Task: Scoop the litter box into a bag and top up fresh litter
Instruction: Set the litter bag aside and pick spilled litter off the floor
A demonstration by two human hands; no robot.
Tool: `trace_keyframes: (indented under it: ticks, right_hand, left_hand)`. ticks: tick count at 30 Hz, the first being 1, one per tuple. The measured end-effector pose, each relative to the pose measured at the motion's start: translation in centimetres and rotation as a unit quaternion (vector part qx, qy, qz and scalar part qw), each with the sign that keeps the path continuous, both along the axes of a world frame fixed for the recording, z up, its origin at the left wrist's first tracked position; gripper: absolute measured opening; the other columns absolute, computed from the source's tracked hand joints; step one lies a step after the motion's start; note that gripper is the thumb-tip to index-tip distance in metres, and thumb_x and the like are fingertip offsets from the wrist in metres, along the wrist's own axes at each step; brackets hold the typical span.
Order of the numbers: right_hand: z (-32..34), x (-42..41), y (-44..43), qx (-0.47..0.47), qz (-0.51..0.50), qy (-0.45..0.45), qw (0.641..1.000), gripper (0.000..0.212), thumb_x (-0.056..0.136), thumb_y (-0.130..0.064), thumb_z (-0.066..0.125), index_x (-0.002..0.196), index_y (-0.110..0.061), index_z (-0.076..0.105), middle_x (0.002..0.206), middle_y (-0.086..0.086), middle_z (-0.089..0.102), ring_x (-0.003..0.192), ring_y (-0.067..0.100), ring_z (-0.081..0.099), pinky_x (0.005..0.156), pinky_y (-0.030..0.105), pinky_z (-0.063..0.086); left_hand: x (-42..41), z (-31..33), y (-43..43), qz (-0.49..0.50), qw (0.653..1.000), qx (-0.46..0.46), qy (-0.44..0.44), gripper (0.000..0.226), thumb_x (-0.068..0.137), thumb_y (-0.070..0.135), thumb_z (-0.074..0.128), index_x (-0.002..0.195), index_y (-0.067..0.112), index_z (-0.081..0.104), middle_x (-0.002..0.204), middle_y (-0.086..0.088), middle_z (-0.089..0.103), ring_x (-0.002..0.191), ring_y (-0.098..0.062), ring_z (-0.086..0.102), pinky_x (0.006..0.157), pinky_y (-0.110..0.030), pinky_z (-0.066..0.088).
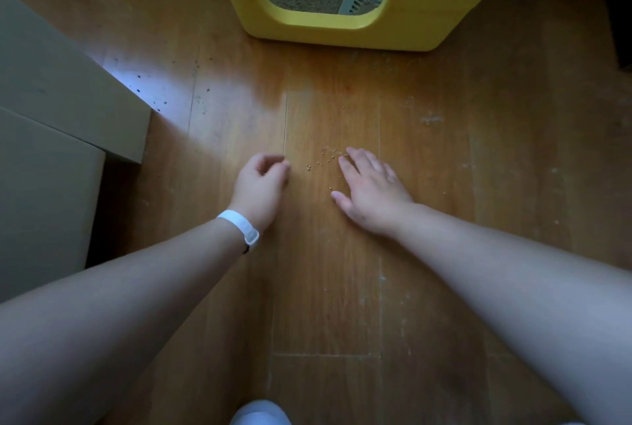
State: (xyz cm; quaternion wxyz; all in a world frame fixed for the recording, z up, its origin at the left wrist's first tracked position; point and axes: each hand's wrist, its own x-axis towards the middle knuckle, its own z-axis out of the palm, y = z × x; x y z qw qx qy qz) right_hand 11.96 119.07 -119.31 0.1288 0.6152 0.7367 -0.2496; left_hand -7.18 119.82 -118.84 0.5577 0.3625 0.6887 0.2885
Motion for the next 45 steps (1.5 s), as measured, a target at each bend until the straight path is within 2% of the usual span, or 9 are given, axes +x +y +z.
trace_keyframes:
  ticks: [3,6,14,22,25,29,35,40,45]
  right_hand:
    - [-0.3,-1.0,-0.1,0.004,-0.007,0.008,1.000,0.070,0.100,-0.046,0.040,0.155,-0.015,0.012,0.164,0.003,0.003,0.150,0.023,0.003,0.120,0.038,0.005]
    - [-0.7,-1.7,-0.2,0.010,-0.015,0.022,1.000,0.068,0.100,-0.043,0.040,0.155,-0.014,0.013,0.164,0.004,0.004,0.150,0.023,0.004,0.120,0.037,0.005]
    - [-1.6,-0.8,0.4,0.022,-0.089,0.013,0.996,0.082,0.097,-0.063,0.023,0.155,-0.015,-0.009,0.162,0.002,-0.016,0.149,0.017,-0.014,0.122,0.039,-0.005]
    - [-2.3,0.1,-1.9,0.002,0.048,0.015,0.999,0.084,0.095,-0.067,0.015,0.153,-0.015,-0.015,0.160,-0.001,-0.026,0.147,0.013,-0.021,0.121,0.044,-0.008]
    - [-2.4,0.9,-3.3,0.017,-0.009,0.003,1.000,0.082,0.096,-0.065,0.016,0.153,-0.014,-0.014,0.160,0.001,-0.024,0.147,0.014,-0.021,0.121,0.043,-0.009]
    - [-2.8,0.7,-5.5,0.004,-0.001,-0.015,1.000,0.084,0.095,-0.065,0.017,0.154,-0.013,-0.012,0.160,0.002,-0.023,0.147,0.016,-0.021,0.121,0.044,-0.009]
    - [-2.9,-1.8,-5.0,0.013,0.019,0.018,1.000,0.082,0.097,-0.060,0.026,0.154,-0.014,-0.011,0.160,0.000,-0.025,0.146,0.015,-0.023,0.120,0.046,-0.012]
    - [-2.8,-0.7,-5.4,0.036,0.048,0.017,0.998,0.079,0.097,-0.059,0.028,0.155,-0.014,-0.003,0.162,0.002,-0.015,0.149,0.016,-0.014,0.121,0.048,-0.006]
    - [-3.3,0.7,-6.9,0.022,0.163,-0.003,0.986,0.075,0.094,-0.059,0.023,0.152,-0.011,0.028,0.161,0.008,0.021,0.149,0.025,0.015,0.118,0.055,0.017]
  left_hand:
    - [0.0,0.0,1.6,0.109,0.979,-0.082,-0.150,0.023,0.099,0.030,0.044,0.099,0.016,0.062,0.105,-0.007,0.069,0.098,-0.019,0.066,0.081,-0.029,0.048]
    - [-0.5,-0.2,1.9,0.133,0.961,-0.104,-0.217,0.033,0.100,0.037,0.039,0.101,0.013,0.062,0.107,-0.009,0.068,0.103,-0.022,0.066,0.090,-0.032,0.049]
    - [1.1,-0.1,1.6,0.104,0.965,-0.080,-0.226,0.036,0.101,0.039,0.038,0.105,0.013,0.063,0.118,-0.007,0.066,0.114,-0.016,0.061,0.106,-0.032,0.039]
    - [2.9,-1.2,0.9,-0.018,0.977,-0.004,-0.210,0.050,0.103,0.043,0.032,0.138,0.009,0.046,0.140,-0.002,0.052,0.129,-0.009,0.048,0.112,-0.026,0.032]
    - [3.1,-2.1,-0.1,-0.133,0.981,0.035,-0.137,0.051,0.089,0.067,0.042,0.123,0.032,0.054,0.132,0.013,0.057,0.127,0.001,0.047,0.114,-0.030,0.032]
    - [2.1,-2.0,-1.0,-0.254,0.956,0.142,0.034,0.074,0.086,0.060,0.038,0.149,0.021,0.036,0.154,0.005,0.035,0.139,0.001,0.030,0.114,-0.018,0.023]
    - [-0.2,-3.7,-0.6,-0.484,0.778,0.178,0.359,0.095,0.084,0.075,0.012,0.156,0.014,0.005,0.164,-0.002,-0.003,0.150,-0.013,-0.008,0.121,-0.036,-0.001]
    - [0.3,-4.4,0.0,-0.540,0.717,0.205,0.390,0.099,0.083,0.079,0.000,0.155,0.011,-0.004,0.162,-0.005,-0.011,0.149,-0.017,-0.014,0.122,-0.041,0.001]
    - [1.8,-4.8,1.3,-0.555,0.709,0.233,0.367,0.099,0.084,0.077,0.004,0.154,0.008,-0.004,0.162,-0.007,-0.009,0.149,-0.019,-0.012,0.122,-0.039,-0.001]
